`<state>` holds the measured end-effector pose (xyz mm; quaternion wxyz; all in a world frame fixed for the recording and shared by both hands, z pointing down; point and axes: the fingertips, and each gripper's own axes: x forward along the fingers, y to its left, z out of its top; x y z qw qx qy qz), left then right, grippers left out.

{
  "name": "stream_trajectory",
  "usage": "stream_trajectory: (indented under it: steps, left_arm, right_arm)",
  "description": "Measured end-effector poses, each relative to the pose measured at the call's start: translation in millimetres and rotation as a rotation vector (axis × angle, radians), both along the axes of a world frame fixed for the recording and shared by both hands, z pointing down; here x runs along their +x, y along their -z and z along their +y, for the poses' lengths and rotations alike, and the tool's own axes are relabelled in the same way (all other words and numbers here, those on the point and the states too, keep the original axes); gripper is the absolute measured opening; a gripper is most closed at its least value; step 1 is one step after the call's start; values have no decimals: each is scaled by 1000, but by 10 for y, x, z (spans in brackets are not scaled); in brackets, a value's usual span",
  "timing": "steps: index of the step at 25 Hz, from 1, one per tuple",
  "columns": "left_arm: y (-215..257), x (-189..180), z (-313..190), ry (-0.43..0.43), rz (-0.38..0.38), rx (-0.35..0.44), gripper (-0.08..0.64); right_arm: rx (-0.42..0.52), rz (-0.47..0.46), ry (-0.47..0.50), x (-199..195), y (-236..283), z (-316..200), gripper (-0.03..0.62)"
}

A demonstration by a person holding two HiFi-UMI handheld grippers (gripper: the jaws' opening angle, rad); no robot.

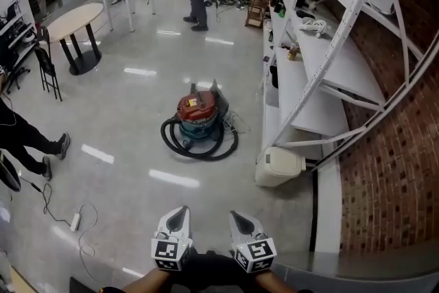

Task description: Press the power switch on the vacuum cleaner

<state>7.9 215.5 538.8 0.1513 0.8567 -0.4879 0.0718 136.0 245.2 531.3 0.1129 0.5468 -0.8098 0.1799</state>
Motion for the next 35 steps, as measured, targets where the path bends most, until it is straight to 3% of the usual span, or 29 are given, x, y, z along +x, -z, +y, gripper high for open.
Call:
stream_trajectory:
  steps: [9, 18, 28, 35]
  left_arm:
    - [-170, -497, -1048, 8, -6, -33, 17]
    - [298, -829, -2156, -49, 1, 60, 17]
    - [257, -1187, -2505, 19, 46, 34, 17]
    - [319, -1478, -2913, 145, 32, 34, 17]
  right_arm:
    - [-49, 44, 22, -473, -148, -1102, -8]
    - [-1, 57, -6, -895, 239, -2032, -8]
    - [32, 86, 49, -1228, 354, -2644, -8]
    - [42, 76, 134, -1387, 336, -3168, -8]
